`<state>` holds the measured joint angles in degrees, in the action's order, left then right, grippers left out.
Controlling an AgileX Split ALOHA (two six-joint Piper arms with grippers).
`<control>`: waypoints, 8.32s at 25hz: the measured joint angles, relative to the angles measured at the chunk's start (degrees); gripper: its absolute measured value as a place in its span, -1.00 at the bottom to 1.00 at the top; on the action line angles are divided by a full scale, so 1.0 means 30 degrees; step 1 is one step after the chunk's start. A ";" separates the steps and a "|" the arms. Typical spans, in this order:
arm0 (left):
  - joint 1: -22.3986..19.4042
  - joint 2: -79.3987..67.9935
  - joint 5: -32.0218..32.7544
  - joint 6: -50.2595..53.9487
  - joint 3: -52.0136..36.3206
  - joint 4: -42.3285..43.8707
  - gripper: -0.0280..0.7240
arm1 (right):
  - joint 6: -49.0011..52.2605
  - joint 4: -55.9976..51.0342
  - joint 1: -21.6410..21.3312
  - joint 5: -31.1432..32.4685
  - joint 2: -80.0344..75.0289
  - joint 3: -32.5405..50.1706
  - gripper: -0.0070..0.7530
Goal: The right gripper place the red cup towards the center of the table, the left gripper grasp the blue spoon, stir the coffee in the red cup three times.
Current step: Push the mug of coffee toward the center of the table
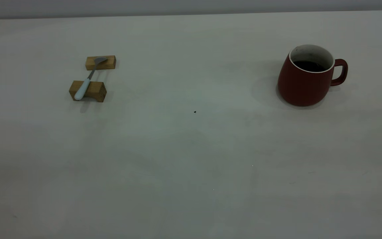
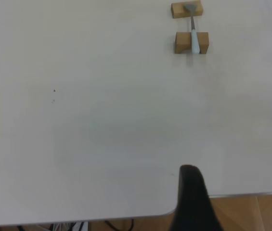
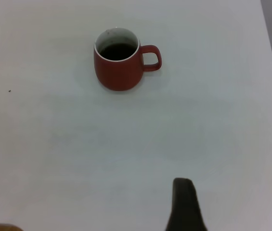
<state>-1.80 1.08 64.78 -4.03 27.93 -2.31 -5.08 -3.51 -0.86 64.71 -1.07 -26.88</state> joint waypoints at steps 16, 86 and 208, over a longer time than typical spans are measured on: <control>0.0000 0.0000 0.0000 -0.0017 0.0000 0.0000 0.59 | 0.0000 0.0000 0.0000 0.0000 0.0000 0.0000 0.57; 0.0000 0.0000 0.0000 -0.0005 0.0000 0.0000 0.59 | -1.7866 0.4060 0.0402 -1.2299 -4.0473 -1.5323 0.65; 0.0000 0.0000 0.0000 -0.0005 0.0000 0.0000 0.59 | -2.2980 -0.5572 0.9245 -1.9068 -4.3404 -1.5849 0.38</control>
<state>-1.80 1.08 64.78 -4.04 27.93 -2.31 -74.02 -20.23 26.87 7.51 -131.28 -74.42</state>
